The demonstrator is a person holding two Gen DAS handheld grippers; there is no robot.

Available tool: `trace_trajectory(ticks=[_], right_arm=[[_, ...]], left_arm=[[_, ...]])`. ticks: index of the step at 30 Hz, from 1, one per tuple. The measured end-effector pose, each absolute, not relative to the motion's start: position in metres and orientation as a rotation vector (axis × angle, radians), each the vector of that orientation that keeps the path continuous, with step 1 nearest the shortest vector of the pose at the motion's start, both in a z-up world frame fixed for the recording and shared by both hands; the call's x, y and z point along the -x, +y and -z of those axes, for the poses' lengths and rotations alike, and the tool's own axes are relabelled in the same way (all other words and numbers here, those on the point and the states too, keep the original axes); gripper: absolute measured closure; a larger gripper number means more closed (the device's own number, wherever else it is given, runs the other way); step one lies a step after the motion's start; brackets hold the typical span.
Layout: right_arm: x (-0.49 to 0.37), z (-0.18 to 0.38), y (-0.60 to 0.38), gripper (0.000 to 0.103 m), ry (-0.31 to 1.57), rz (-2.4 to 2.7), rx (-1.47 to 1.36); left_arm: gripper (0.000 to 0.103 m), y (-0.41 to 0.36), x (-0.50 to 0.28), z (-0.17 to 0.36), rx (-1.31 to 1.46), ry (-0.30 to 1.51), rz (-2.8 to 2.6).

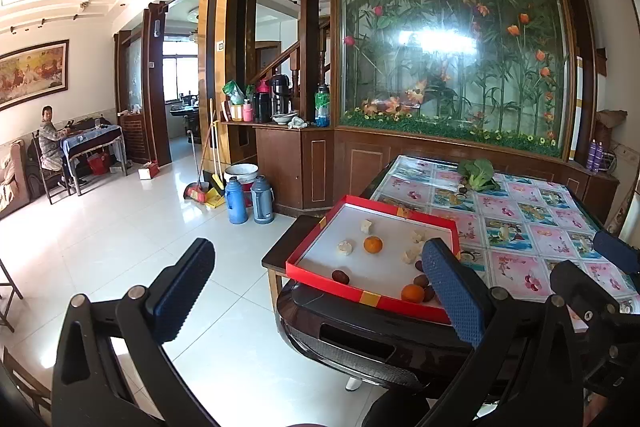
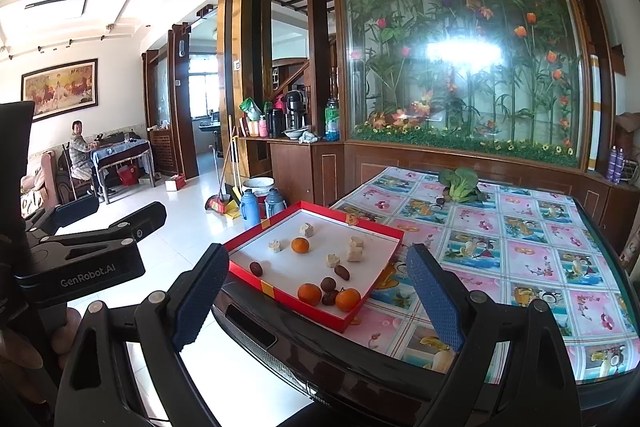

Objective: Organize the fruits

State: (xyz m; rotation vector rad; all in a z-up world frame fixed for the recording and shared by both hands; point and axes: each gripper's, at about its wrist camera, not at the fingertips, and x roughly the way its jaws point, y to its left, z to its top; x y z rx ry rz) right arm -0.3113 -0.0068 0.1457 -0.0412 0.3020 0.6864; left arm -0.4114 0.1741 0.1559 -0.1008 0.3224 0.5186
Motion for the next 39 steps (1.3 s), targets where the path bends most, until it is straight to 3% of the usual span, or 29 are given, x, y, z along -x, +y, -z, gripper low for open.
trace_trajectory(ticks=[39], right_arm=[[0.3088, -0.1415, -0.0050, 0.011, 0.337, -0.668, 0.039]], left_arm=[[0.000, 0.1812, 0.4112, -0.1477, 0.102, 0.359, -0.518]])
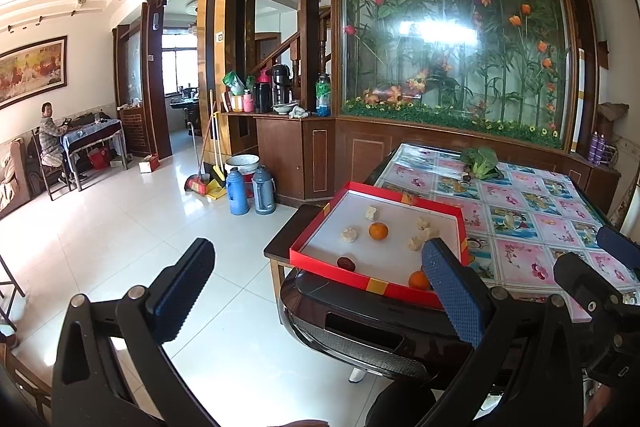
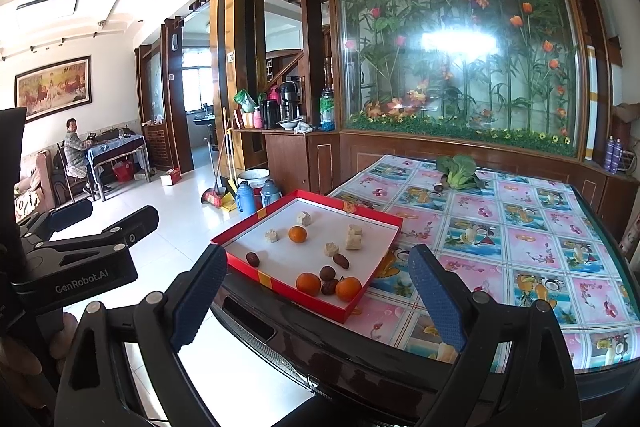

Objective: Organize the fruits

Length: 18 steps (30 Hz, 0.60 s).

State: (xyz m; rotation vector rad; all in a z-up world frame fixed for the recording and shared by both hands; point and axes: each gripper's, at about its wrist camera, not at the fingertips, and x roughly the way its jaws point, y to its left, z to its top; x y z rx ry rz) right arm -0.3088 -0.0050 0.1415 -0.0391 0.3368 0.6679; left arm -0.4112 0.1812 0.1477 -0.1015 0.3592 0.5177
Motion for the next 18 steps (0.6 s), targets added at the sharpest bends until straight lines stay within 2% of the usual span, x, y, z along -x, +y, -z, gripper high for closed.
trace_trajectory(ticks=[18], right_arm=[[0.3141, -0.1378, -0.0008, 0.010, 0.342, -0.679, 0.060]], left_arm=[[0.000, 0.1850, 0.4090, -0.1422, 0.116, 0.371, -0.534]])
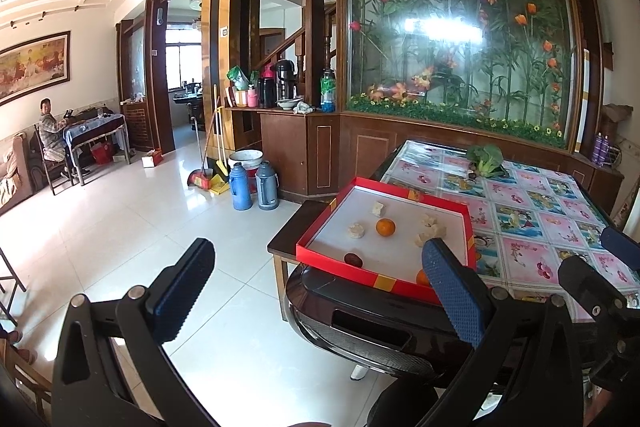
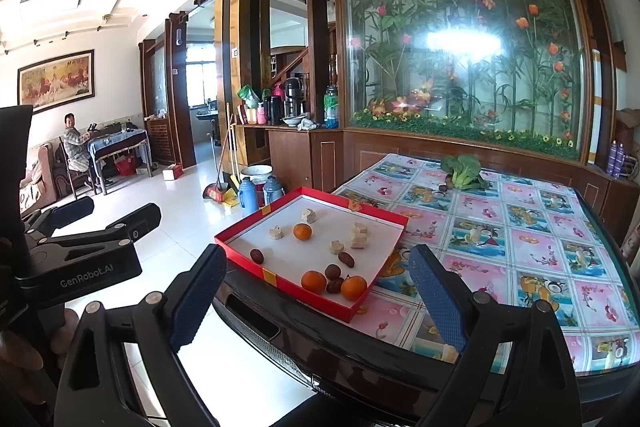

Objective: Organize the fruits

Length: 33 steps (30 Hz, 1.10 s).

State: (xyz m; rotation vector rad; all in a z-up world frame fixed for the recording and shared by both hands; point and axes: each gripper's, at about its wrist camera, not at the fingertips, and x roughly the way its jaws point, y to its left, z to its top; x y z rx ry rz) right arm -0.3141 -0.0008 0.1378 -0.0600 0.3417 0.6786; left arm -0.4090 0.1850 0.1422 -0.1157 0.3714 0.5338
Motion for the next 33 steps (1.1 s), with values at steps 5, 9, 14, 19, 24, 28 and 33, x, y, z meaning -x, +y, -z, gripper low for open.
trace_trajectory(ticks=[5, 9, 14, 19, 24, 28, 33], right_arm=[[0.313, -0.144, 0.005, 0.010, 0.321, -0.681, 0.084], [0.312, -0.152, 0.005, 0.009, 0.303, -0.680, 0.079], [0.309, -0.163, 0.009, 0.008, 0.279, -0.683, 0.084], [0.292, -0.173, 0.016, 0.003, 0.283, -0.699, 0.051], [0.269, -0.167, 0.021, 0.003, 0.351, -0.713, 0.003], [0.254, -0.153, 0.019, 0.003, 0.389, -0.697, -0.010], [0.236, -0.145, 0.023, 0.003, 0.419, -0.680, 0.001]], left_arm=[[0.000, 0.189, 0.410, -0.142, 0.117, 0.371, -0.548], [0.000, 0.191, 0.410, -0.142, 0.112, 0.373, -0.561], [0.000, 0.195, 0.411, -0.140, 0.120, 0.378, -0.571], [0.000, 0.199, 0.413, -0.142, 0.120, 0.373, -0.579], [0.000, 0.204, 0.409, -0.144, 0.119, 0.367, -0.596], [0.000, 0.211, 0.399, -0.141, 0.125, 0.382, -0.616], [0.000, 0.219, 0.377, -0.131, 0.118, 0.436, -0.624]])
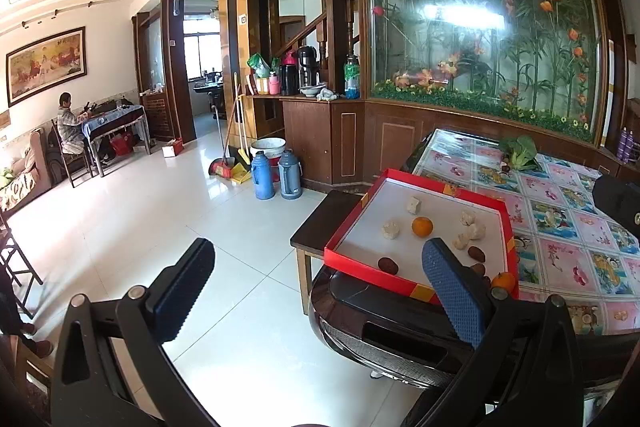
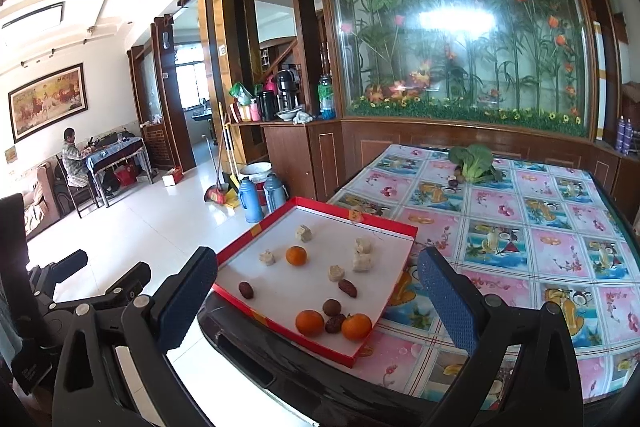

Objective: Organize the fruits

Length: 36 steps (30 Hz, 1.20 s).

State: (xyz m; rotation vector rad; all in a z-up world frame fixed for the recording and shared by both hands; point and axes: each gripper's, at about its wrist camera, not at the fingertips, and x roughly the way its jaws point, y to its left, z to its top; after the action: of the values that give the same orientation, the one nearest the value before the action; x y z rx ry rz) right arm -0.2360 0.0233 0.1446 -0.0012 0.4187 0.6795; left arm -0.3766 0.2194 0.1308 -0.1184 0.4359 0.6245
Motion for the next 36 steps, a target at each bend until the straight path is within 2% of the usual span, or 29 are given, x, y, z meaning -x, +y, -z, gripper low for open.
trace_trajectory(ticks=[20, 36], right_arm=[[0.163, -0.118, 0.046, 0.003, 0.445, -0.586, 0.090], [0.163, -0.124, 0.074, 0.003, 0.455, -0.710, 0.136]], left_arm=[[0.000, 0.245, 0.232, -0.094, 0.132, 0.617, -0.507], [0.000, 0.278, 0.230, -0.098, 0.194, 0.682, -0.599]])
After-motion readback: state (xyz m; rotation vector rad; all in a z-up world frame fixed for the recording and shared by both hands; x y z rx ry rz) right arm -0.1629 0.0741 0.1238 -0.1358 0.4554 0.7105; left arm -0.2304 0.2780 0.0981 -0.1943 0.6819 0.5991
